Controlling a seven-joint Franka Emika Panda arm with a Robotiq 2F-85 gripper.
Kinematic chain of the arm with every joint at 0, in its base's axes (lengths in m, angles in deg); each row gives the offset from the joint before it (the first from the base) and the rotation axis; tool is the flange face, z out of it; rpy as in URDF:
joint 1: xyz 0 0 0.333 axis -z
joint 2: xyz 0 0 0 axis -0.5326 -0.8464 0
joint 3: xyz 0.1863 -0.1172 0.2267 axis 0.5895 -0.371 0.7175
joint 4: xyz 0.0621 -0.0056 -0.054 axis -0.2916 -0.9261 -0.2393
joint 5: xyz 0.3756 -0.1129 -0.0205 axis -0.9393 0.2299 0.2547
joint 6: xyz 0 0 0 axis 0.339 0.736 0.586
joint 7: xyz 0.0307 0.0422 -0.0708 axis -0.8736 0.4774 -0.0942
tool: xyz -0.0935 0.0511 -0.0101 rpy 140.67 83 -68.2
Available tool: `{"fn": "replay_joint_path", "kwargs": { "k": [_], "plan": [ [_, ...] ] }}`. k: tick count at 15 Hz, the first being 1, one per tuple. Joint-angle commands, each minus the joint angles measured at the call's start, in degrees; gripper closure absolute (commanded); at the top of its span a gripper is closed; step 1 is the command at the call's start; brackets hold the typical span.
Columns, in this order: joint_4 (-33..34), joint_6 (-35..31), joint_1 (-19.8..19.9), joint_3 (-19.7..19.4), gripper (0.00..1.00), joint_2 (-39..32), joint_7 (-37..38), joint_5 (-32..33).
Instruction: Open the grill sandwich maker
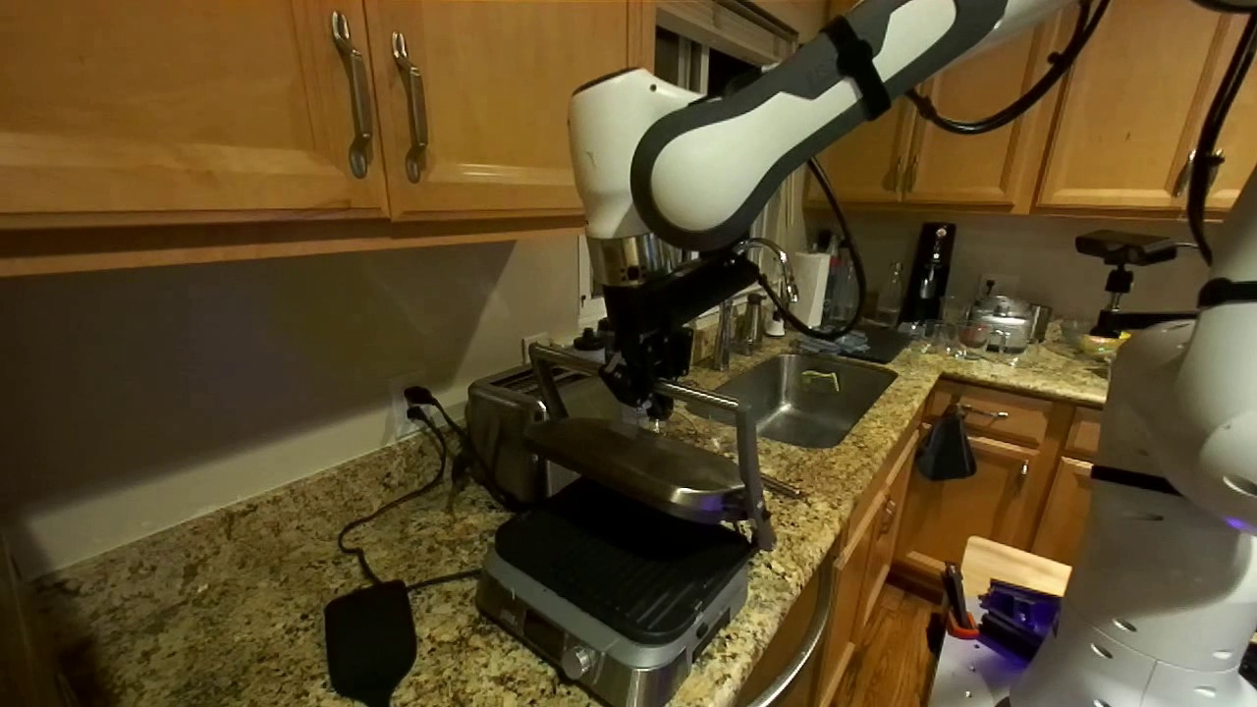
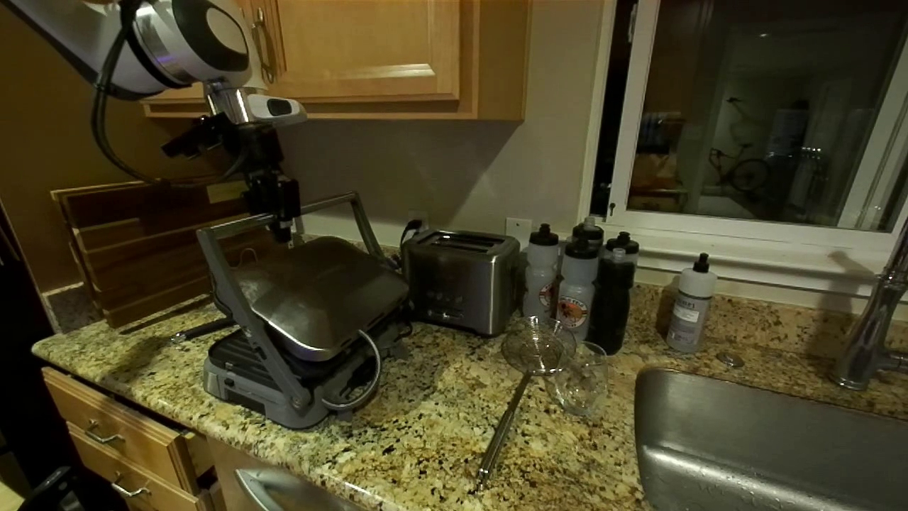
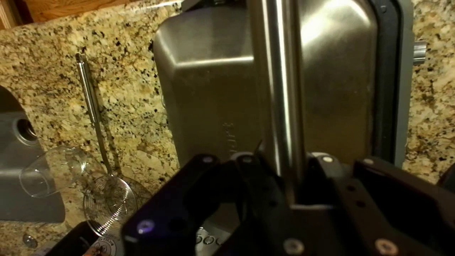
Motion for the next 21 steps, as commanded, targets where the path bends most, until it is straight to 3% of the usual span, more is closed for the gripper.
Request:
{"fn": "replay_joint_path", "kwargs": {
  "k": [1, 8, 9, 11, 17, 21],
  "plan": [
    [0.1, 0.2, 0.9, 0.8, 0.91, 0.0, -0.2, -0.2],
    [-0.1, 0.2, 0.9, 0.8, 0.91, 0.0, -0.2, -0.2],
    [-0.3, 0.7, 1.0, 0.8, 0.96, 0.4, 0.1, 0.5],
    [-1.6, 0.9, 1.7, 0.4, 0.96, 2.6, -0.4, 1.8],
    [-6.2, -0.1, 6.2, -2.3, 0.96, 9.8, -1.4, 5.6],
    [-8.6, -4.9, 10.3, -5.4, 0.96, 10.5, -5.8, 9.5]
  ]
}}
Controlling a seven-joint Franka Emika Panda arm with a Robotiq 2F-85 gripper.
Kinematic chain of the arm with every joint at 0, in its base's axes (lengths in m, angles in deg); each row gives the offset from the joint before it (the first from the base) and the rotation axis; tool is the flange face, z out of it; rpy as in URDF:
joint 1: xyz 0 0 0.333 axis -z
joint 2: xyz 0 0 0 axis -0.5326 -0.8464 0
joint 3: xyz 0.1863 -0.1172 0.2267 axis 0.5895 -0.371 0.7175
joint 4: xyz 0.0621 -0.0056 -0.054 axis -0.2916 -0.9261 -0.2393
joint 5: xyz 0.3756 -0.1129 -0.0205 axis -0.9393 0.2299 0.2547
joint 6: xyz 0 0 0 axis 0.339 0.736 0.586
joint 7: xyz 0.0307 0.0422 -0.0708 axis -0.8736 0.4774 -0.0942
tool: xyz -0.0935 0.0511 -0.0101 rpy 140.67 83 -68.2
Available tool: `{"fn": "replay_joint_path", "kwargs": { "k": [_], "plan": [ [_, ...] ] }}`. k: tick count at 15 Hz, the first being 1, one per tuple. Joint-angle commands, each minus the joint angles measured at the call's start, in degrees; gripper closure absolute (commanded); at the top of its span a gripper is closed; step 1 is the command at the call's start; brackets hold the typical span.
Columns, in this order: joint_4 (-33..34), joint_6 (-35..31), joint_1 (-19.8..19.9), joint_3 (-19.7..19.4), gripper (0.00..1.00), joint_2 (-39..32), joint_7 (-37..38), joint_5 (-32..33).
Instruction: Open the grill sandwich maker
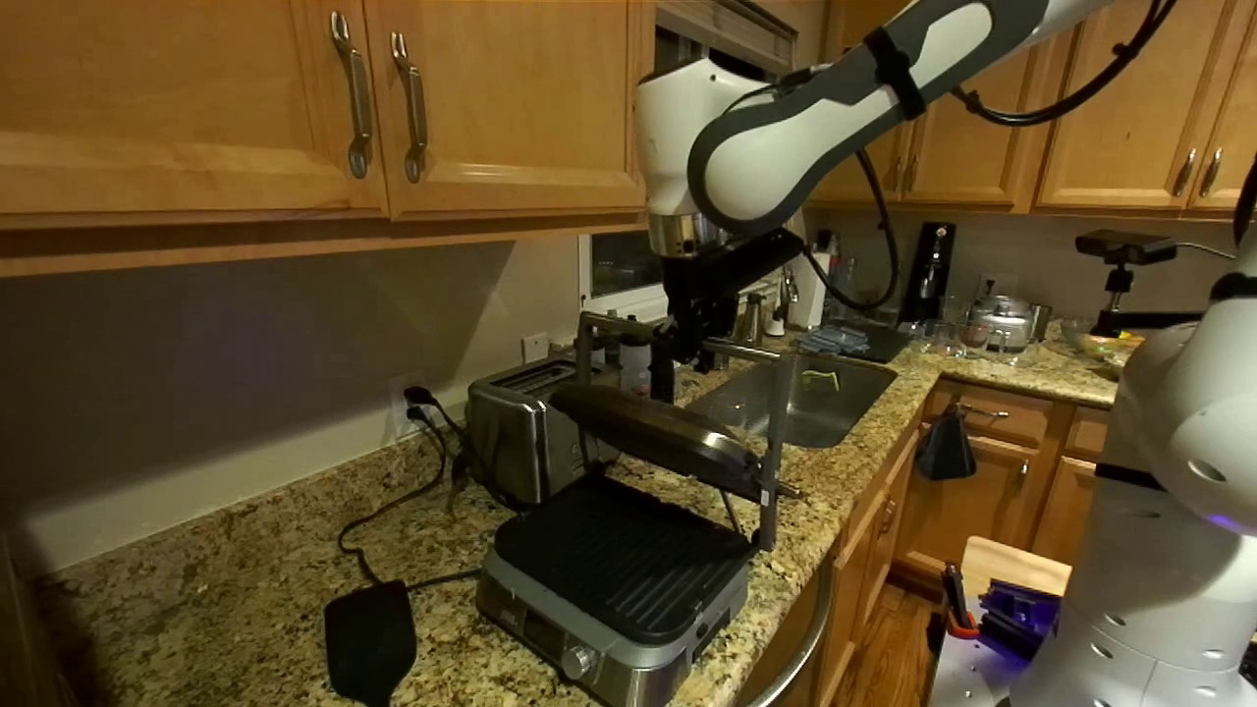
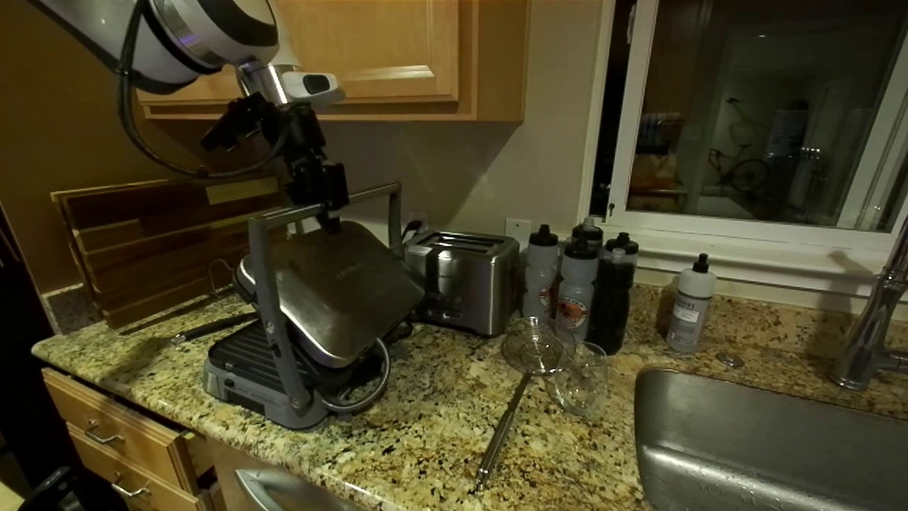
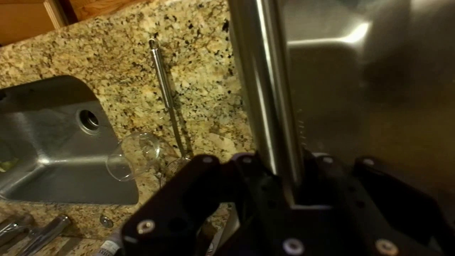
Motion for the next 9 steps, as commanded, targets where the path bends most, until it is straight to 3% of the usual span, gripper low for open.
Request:
{"fn": "replay_joint_path", "kwargs": {
  "k": [1, 9],
  "plan": [
    [-4.6, -4.3, 3.8, -3.0, 0.96, 3.6, -4.6, 2.3],
    [-7.2, -14.4, 8.9, -8.5, 0.96, 0.1, -15.3, 2.5]
  ]
}}
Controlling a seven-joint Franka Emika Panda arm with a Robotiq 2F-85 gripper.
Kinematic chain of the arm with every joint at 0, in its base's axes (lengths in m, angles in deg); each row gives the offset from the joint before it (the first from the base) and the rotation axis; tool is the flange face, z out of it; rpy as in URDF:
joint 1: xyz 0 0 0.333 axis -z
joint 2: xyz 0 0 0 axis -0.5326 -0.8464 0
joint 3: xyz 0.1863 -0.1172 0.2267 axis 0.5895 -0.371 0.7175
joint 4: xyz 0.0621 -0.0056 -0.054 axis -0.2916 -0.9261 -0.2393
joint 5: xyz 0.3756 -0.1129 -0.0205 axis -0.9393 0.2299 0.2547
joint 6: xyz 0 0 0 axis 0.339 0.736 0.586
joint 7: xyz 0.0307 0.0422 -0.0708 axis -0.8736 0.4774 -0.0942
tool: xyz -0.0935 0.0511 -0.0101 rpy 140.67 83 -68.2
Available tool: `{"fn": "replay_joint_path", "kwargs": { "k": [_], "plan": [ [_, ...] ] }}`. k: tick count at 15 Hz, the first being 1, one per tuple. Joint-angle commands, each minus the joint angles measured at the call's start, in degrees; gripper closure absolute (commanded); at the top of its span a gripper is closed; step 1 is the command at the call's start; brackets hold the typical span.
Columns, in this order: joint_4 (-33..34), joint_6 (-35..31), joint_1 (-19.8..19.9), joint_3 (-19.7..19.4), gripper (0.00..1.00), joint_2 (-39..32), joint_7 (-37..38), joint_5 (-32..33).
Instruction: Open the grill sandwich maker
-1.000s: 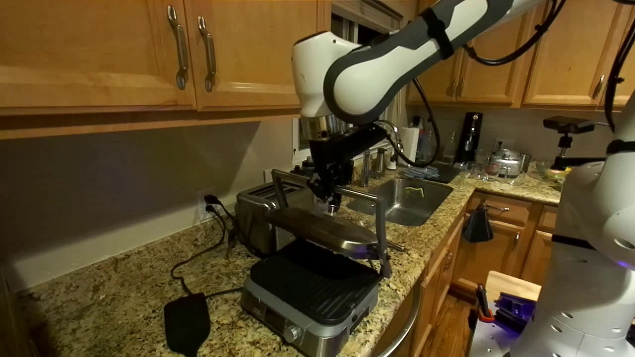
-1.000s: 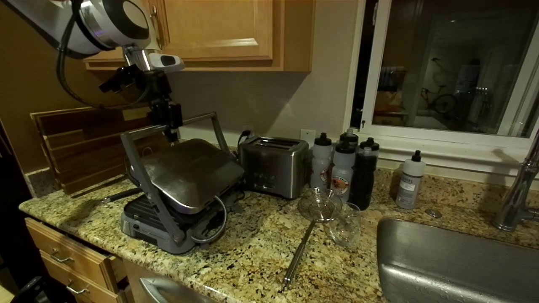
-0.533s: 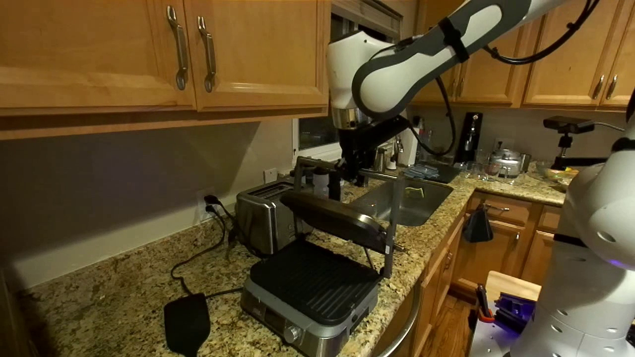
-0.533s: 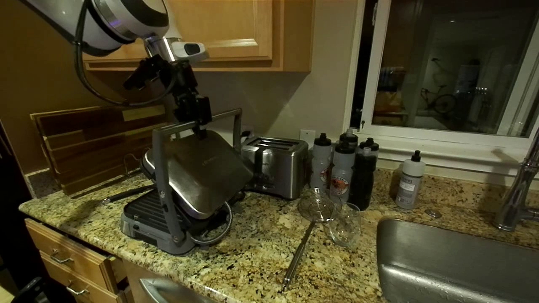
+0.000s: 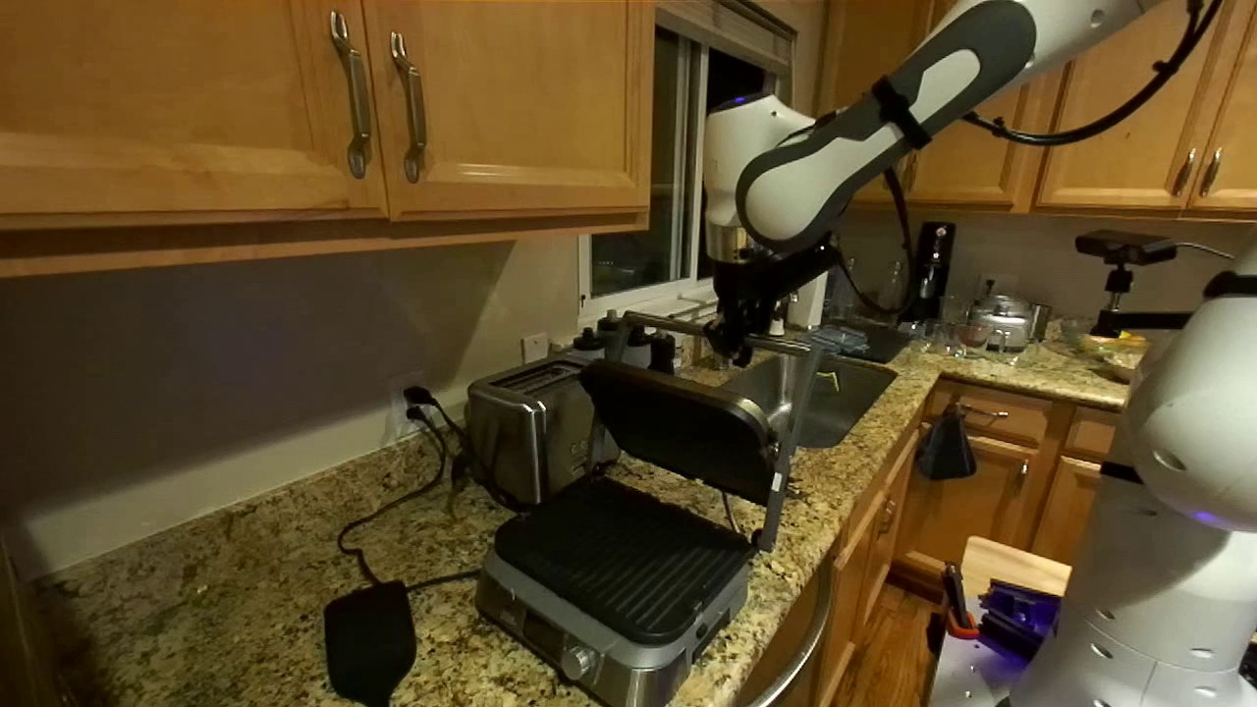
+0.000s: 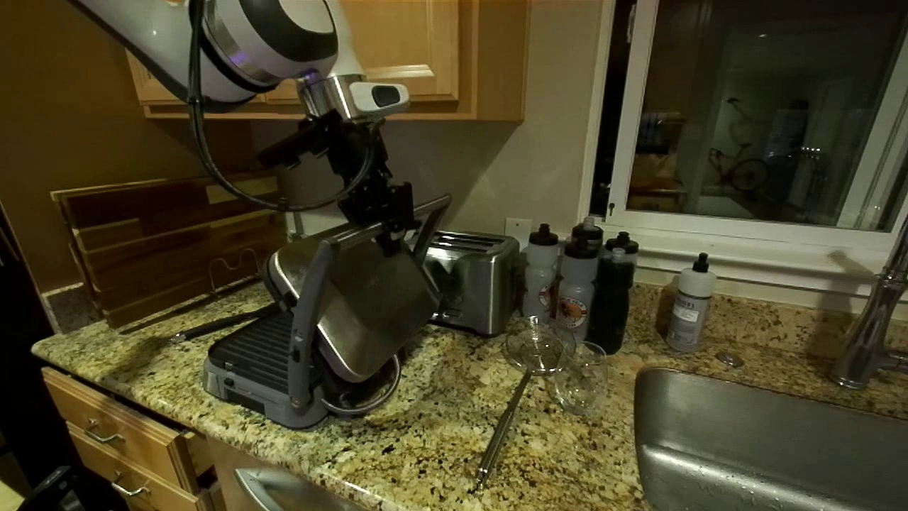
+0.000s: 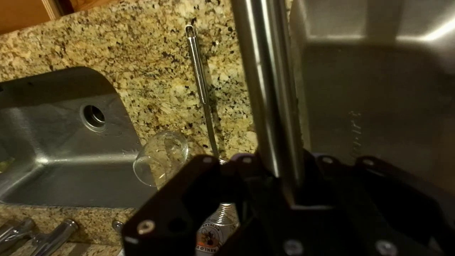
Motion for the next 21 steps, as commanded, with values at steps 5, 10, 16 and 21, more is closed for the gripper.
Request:
{"fn": "replay_joint_path", "kwargs": {
  "k": [5, 10, 16, 21],
  "plan": [
    [-4.4, -10.3, 3.8, -3.6, 0.96, -3.3, -6.7, 2.4],
    [-4.8, -14.9, 4.8, -6.0, 0.96, -7.1, -10.4, 0.9],
    [-4.9, -15.6, 4.5, -6.2, 0.96, -8.3, -11.9, 0.3],
    [-5.4, -11.7, 4.1, -4.7, 0.53, -5.4, -11.4, 2.1]
  ]
}}
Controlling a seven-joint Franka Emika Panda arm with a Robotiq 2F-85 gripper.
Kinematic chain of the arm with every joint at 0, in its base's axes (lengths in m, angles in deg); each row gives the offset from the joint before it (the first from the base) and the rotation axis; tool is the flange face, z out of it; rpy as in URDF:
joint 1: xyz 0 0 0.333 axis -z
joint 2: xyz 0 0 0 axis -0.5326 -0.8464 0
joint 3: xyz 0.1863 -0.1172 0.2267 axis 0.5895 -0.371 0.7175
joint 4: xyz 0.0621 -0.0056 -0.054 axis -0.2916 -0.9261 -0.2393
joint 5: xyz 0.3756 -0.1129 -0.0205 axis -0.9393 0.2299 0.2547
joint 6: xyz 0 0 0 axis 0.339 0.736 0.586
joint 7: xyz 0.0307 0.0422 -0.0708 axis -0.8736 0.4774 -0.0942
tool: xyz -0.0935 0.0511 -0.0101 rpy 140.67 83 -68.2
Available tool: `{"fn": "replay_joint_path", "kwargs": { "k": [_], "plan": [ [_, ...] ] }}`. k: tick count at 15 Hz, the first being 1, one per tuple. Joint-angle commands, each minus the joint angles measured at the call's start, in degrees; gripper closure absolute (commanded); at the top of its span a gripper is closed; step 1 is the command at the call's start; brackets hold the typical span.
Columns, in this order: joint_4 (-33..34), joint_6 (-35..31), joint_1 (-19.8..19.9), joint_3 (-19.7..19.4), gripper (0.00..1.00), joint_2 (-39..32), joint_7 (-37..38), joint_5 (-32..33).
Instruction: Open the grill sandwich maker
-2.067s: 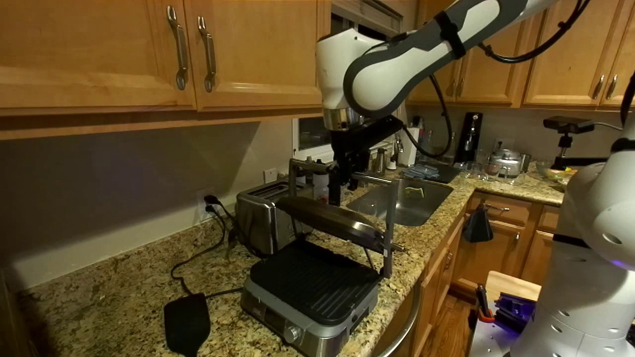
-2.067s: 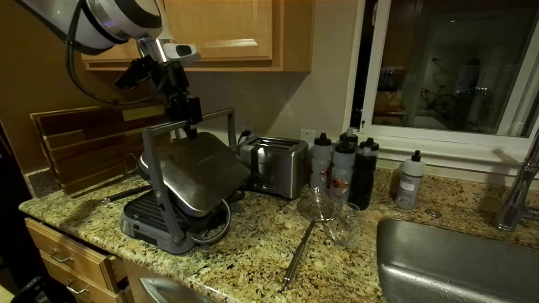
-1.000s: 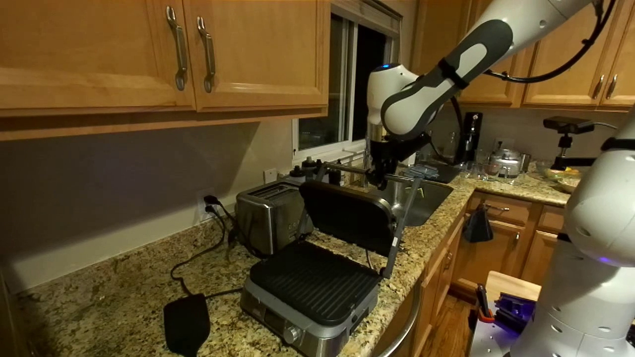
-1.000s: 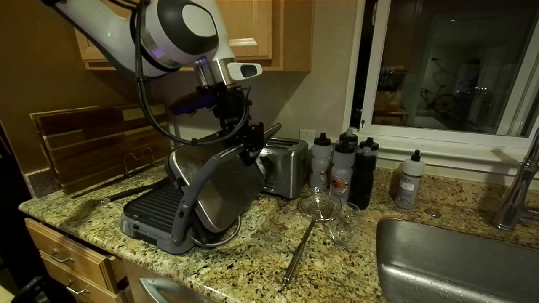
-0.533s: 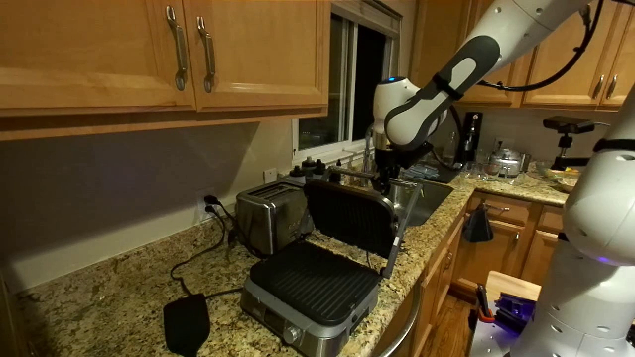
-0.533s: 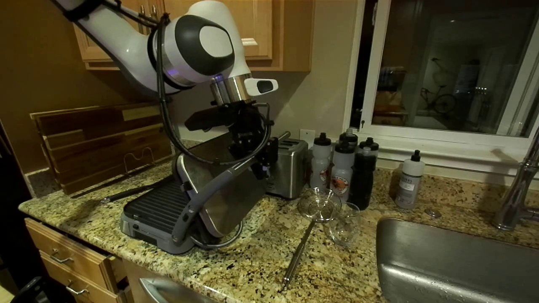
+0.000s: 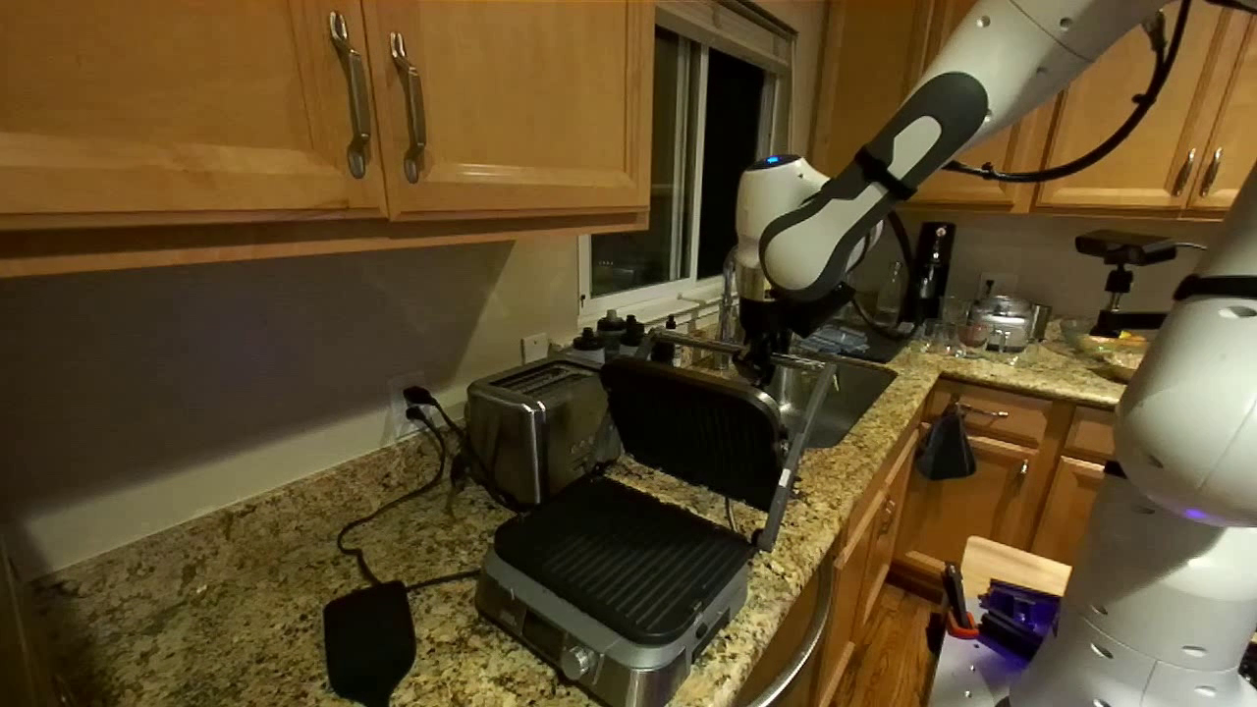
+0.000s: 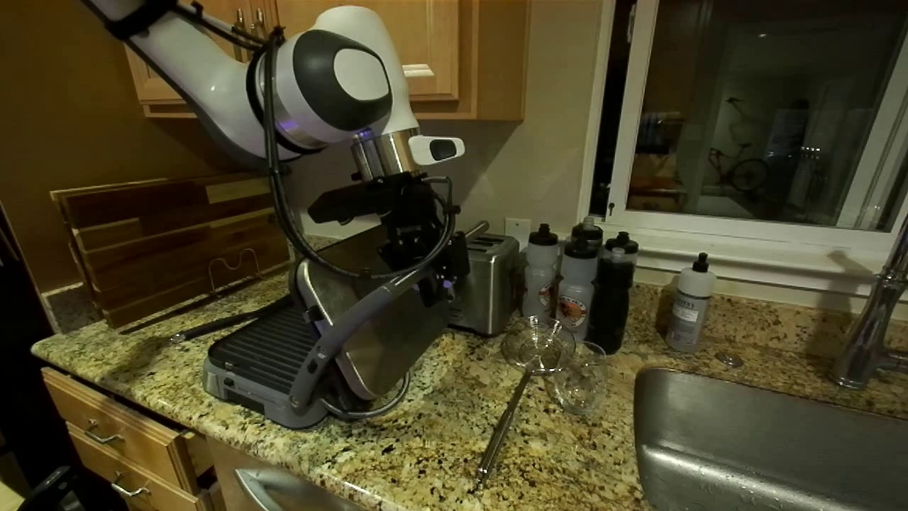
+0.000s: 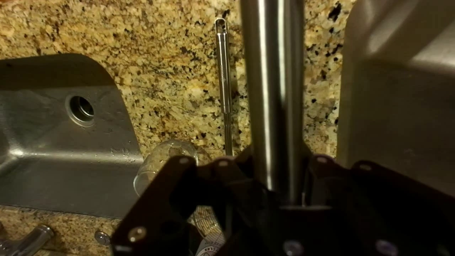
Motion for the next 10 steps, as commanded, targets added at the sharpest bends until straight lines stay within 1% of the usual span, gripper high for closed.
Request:
{"fn": "replay_joint_path", "kwargs": {
  "k": [1, 2, 4, 7, 8, 10],
  "plan": [
    [-2.9, 1.6, -0.7, 1.2, 0.47, 2.5, 0.9, 0.6],
    [-3.1, 1.6, -0.6, 1.4, 0.4, 3.1, 0.9, 0.9],
    [-3.8, 1.6, -0.5, 2.0, 0.28, 4.6, 1.7, 2.0],
    [-5.0, 1.8, 0.1, 3.4, 0.08, 7.5, 3.6, 6.0],
    [-5.3, 2.1, 0.3, 3.9, 0.03, 8.5, 4.3, 7.5],
    [-6.2, 3.4, 0.6, 5.2, 0.0, 11.2, 5.9, 10.3]
  ]
}}
